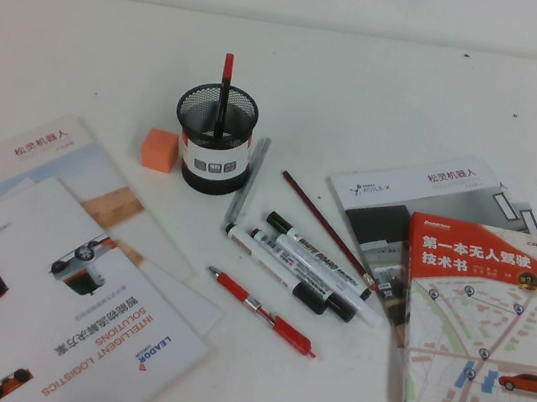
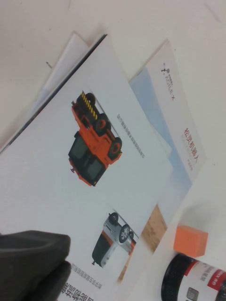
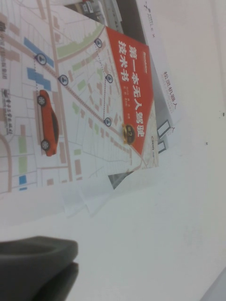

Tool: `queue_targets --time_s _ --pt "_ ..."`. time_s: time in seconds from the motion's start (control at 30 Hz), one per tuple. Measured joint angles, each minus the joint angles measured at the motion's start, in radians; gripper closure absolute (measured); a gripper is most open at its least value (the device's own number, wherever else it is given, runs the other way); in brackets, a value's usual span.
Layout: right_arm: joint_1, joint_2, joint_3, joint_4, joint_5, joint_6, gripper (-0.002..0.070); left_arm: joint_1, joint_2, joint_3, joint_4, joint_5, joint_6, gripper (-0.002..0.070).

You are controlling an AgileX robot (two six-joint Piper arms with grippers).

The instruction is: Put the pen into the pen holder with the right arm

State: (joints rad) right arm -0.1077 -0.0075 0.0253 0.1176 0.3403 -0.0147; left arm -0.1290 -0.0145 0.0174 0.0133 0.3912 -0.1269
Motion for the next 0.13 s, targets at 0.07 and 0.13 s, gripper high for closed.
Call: queue_targets --time_s 0.07,0.13 --pt "0.000 0.000 0.000 0.000 0.000 0.000 0.0695 0.000 0.000 0.000 0.000 0.000 0.000 0.0677" --pt "0.000 0.000 0.000 0.000 0.000 0.000 0.0695 0.000 0.000 0.000 0.000 0.000 0.000 0.0677"
